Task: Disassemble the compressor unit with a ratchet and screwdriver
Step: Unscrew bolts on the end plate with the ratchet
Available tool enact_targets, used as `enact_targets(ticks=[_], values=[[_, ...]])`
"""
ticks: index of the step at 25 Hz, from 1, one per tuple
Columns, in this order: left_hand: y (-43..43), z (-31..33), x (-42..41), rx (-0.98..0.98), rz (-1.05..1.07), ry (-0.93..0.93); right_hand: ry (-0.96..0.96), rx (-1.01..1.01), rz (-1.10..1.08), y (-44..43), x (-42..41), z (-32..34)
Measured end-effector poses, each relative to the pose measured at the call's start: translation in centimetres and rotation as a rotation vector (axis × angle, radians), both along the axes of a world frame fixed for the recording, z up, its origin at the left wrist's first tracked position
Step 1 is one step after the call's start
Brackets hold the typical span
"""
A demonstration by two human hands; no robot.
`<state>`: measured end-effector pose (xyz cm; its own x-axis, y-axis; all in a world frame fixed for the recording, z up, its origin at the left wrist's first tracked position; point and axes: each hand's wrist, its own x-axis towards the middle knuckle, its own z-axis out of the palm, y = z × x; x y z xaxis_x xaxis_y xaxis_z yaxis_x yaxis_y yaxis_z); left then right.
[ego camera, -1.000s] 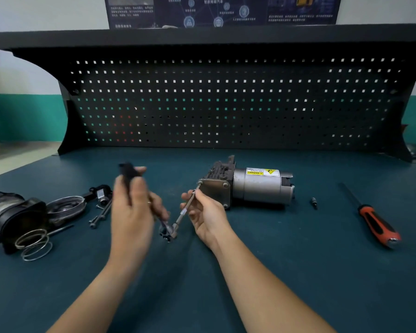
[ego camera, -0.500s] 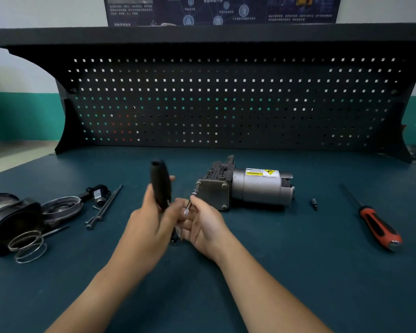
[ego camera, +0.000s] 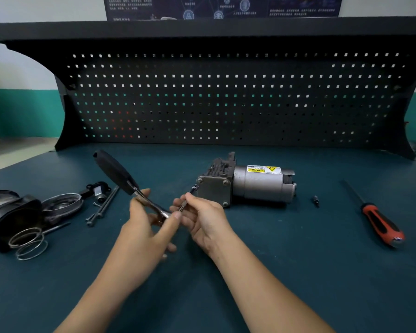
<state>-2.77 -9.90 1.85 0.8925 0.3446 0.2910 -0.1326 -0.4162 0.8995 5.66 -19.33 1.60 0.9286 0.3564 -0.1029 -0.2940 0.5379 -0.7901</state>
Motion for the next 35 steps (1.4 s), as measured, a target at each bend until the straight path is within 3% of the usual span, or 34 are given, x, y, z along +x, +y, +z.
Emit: enact_targets(ticks=[2,5,7,9,14,17,19,20,23,24,25,26,29,31,33,35], values=[[-0.3,-0.2,0.0,0.272,0.071,-0.009,-0.005,-0.036,-0.002,0.2,-0.2,-0.1],[-0.5,-0.9,-0.4,0.874,0.046,-0.007,-0.003,-0.039,-0.01,0.4,-0.3,-0.2],[-0.5,-0.7,-0.6,1.03,0.065,0.052,0.005,-0.024,-0.021,0.5,-0.3,-0.2],[-0.3,-0.3,-0.2,0.852,0.098,0.059,0.018,-0.037,-0.018,0.4,-0.4,-0.1],[-0.5,-0.5,1.3,-0.245,-0.009,0.106,0.059,-0.021,0.093,0.4,-0.6,0.4],[-0.9,-0.3,1.4,-0.532,-0.038,0.125,0.047,-0.03,0.11,0.3,-0.3,0.1],[-1.3,-0.4,1.1,-0.425,-0.022,0.103,0.023,-0.062,0.083,0.2,-0.1,-0.1],[-1.3,-0.5,0.9,-0.226,0.001,0.087,0.017,-0.087,0.059,0.2,0.0,-0.2],[-0.8,-1.7,0.2,0.702,0.069,0.113,0.017,-0.17,-0.014,0.4,0.2,-0.4],[-0.8,-2.0,0.0,0.841,0.079,0.094,0.025,-0.179,-0.028,0.5,0.2,-0.5],[-0.8,-1.9,0.1,0.824,0.085,0.076,0.028,-0.18,-0.026,0.5,0.2,-0.5],[-0.8,-1.7,0.3,0.649,0.078,0.034,0.024,-0.171,-0.007,0.4,0.1,-0.5],[-0.4,-1.0,1.5,-0.236,0.005,0.04,0.031,-0.11,0.084,0.1,0.0,-0.3],[0.2,-0.7,1.8,-0.6,-0.047,0.119,0.008,-0.098,0.12,0.1,0.0,-0.3],[0.2,-0.9,1.6,-0.604,-0.068,0.155,-0.01,-0.115,0.13,0.1,0.0,-0.4],[-0.2,-1.5,1.3,-0.316,-0.014,0.129,-0.003,-0.135,0.123,0.1,0.1,-0.6]])
